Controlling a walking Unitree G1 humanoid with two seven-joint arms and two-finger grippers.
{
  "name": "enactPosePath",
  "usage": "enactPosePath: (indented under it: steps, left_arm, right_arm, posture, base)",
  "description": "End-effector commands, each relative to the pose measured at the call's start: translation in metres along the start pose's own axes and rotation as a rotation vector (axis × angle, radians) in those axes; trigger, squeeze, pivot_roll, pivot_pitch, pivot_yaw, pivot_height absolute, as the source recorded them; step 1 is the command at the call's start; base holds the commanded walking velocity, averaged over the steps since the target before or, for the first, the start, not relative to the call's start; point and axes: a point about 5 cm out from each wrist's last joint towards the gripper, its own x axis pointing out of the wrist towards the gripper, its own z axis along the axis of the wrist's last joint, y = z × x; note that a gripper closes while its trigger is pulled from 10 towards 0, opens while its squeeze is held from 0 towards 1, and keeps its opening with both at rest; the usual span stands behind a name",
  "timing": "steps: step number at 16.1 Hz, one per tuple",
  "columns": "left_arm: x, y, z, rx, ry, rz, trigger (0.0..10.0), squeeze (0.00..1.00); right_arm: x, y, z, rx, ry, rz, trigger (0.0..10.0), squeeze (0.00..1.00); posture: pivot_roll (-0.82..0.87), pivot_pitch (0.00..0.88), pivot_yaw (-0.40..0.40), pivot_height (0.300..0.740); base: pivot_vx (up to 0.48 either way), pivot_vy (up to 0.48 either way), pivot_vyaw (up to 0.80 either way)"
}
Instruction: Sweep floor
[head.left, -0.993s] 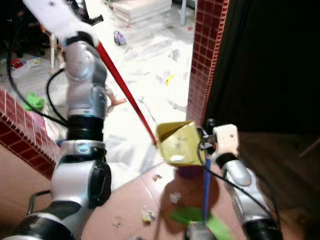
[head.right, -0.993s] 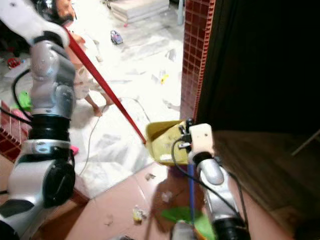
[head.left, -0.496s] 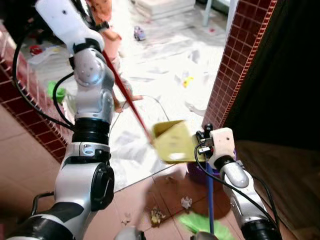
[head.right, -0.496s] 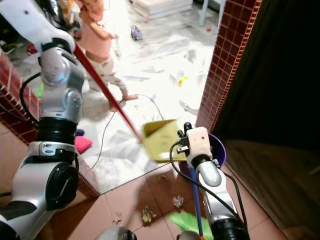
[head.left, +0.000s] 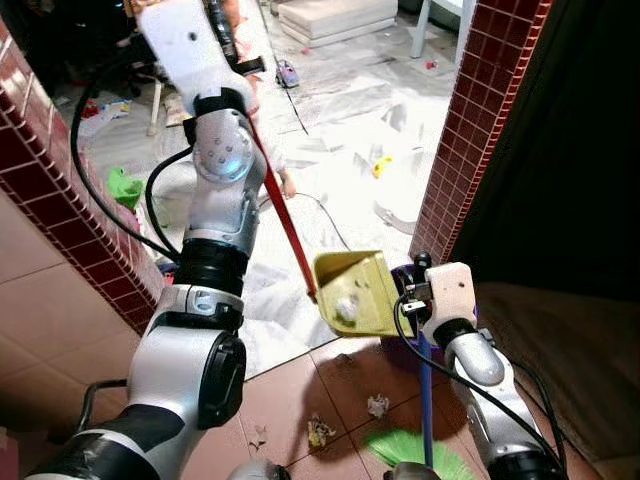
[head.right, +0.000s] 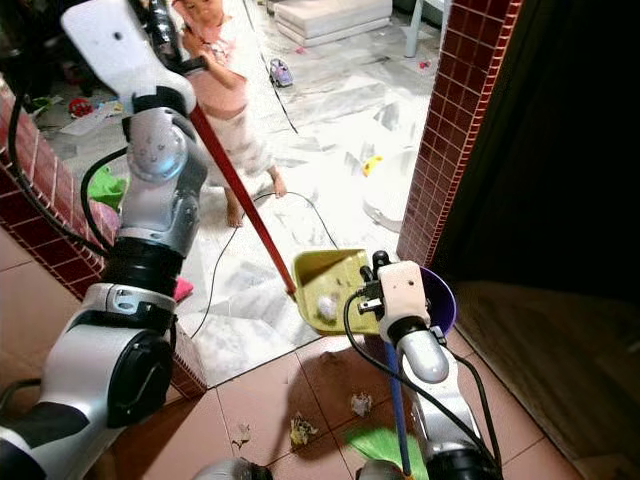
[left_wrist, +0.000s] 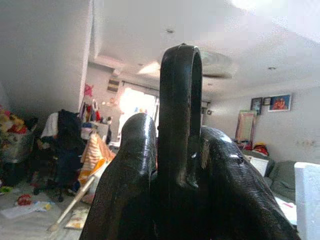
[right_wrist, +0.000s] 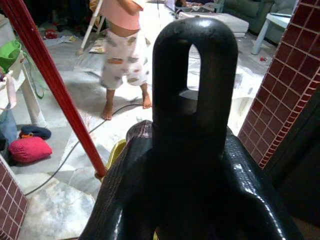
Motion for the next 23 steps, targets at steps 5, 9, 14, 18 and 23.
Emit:
enactPosePath:
  steps: [5, 9, 14, 18, 23]
  left_arm:
    - [0.004, -0.042, 0.023, -0.009, -0.135, -0.179, 10.0, 0.00]
    - [-0.010, -0.086, 0.029, -0.025, -0.186, -0.412, 10.0, 0.00]
    - [-0.035, -0.122, 0.033, -0.062, -0.265, -0.588, 10.0, 0.00]
    - [-0.075, -0.150, 0.044, -0.141, -0.400, -0.771, 10.0, 0.00]
    - [-0.112, -0.163, 0.045, -0.229, -0.423, -0.921, 10.0, 0.00]
  right_arm:
    - [-0.016, -0.001, -0.002, 0.027, 0.003, -0.079, 10.0, 0.00]
    - [-0.028, -0.005, -0.002, 0.006, -0.020, -0.161, 10.0, 0.00]
    - [-0.051, -0.016, -0.011, -0.047, 0.001, -0.256, 10.0, 0.00]
    - [-0.053, -0.013, -0.009, -0.054, -0.011, -0.277, 10.0, 0.00]
    - [-0.047, -0.014, -0.007, -0.059, -0.019, -0.275, 10.0, 0.00]
  posture:
    - [-0.24, 0.000, 0.195, 0.740]
    - [-0.25, 0.000, 0.245, 0.740]
    - [-0.28, 0.000, 0.273, 0.740]
    - [-0.29, 0.000, 0.287, 0.740]
    - [-0.29, 0.000, 0.281, 0.740]
  base:
    - [0.000, 0.000, 0.00]
    - [0.000, 0.000, 0.00]
    - [0.000, 0.000, 0.00]
    - [0.000, 0.000, 0.00]
    - [0.000, 0.000, 0.00]
